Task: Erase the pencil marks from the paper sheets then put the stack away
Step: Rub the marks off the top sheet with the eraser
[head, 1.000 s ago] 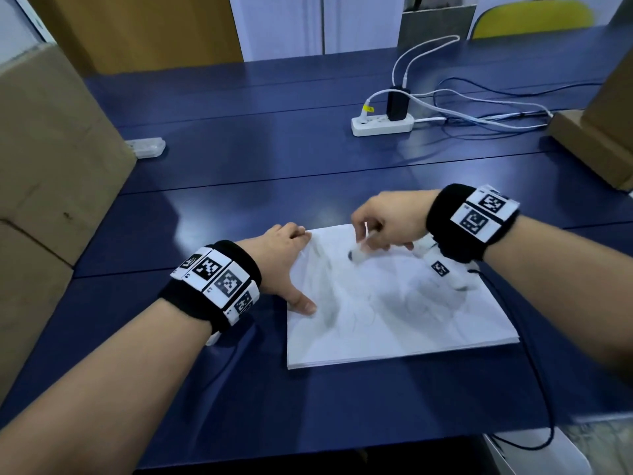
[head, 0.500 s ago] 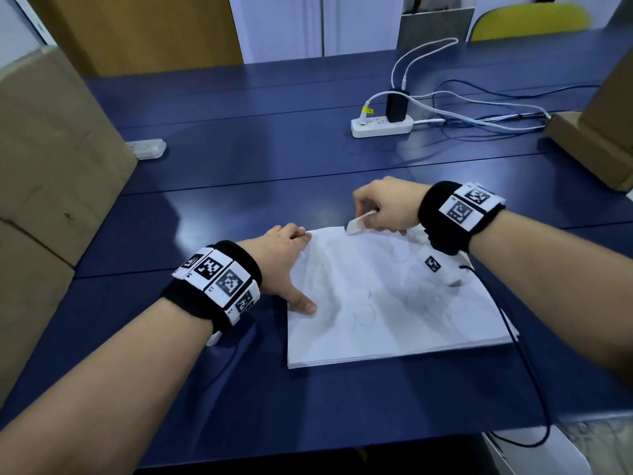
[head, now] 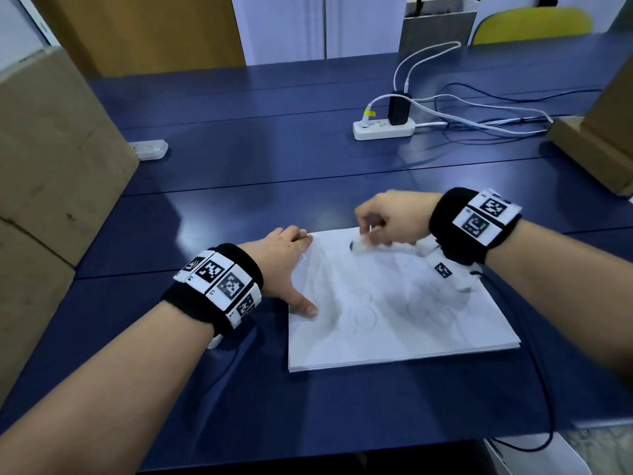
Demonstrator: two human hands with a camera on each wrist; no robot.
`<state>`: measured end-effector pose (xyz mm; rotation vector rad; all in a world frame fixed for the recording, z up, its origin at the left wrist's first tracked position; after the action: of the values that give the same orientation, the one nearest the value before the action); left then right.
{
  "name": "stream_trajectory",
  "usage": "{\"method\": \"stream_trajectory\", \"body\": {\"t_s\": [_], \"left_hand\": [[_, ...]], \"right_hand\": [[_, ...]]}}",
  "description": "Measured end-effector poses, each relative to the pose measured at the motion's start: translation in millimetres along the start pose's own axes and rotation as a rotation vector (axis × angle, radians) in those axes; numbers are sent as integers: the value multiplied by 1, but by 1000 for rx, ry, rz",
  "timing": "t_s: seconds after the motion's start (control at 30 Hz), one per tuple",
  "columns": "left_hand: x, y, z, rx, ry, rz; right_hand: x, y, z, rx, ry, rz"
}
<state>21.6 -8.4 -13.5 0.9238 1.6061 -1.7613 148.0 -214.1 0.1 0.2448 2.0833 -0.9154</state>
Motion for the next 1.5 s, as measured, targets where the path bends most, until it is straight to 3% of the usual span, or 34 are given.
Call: {"method": "stream_trajectory", "body": {"t_s": [0.1, 0.3, 0.37, 0.5, 0.7, 0.77, 0.87, 0.9, 1.03, 1.1, 1.27, 1.5], "left_hand": [[1, 1, -1, -7, -2, -3], [0, -2, 1, 0, -1, -7], [0, -2, 0, -1, -11, -11], [0, -1, 0, 4, -12, -7], [1, -1, 0, 5, -23, -15], [2, 1, -2, -3, -26, -17], [4, 3, -4, -12, -26, -9], [4, 4, -4, -11, -25, -10], [4, 3, -3, -11, -11, -16], [5, 4, -4, -12, -15, -20], [6, 7, -6, -11, -25, -17], [13, -6, -6, -20, -20, -86]], "right_hand": [[14, -8, -6, -75, 19, -217], [-9, 5, 6, 43, -46, 167], [-7, 1, 5, 28, -36, 127], [12, -11, -9, -74, 22, -195], [-7, 5, 3, 33, -72, 164], [-3, 1, 6, -2, -36, 91], [12, -9, 0, -76, 42, -168], [13, -10, -1, -72, 32, -178], [-4, 1, 5, 52, -44, 117], [-7, 0, 4, 79, -68, 192], [16, -18, -6, 2, -50, -24], [25, -28, -10, 56, -28, 31]]}}
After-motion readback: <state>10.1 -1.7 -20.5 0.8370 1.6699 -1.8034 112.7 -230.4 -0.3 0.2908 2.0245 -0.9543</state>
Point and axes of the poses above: each hand's wrist, its own y-axis towards the middle knuckle, its own x-axis out of the palm, z = x × y, the point moved 1 cm from there along y, towards the middle knuckle, and after that the axes turned 11 degrees about -z, right-handed, at the moved point
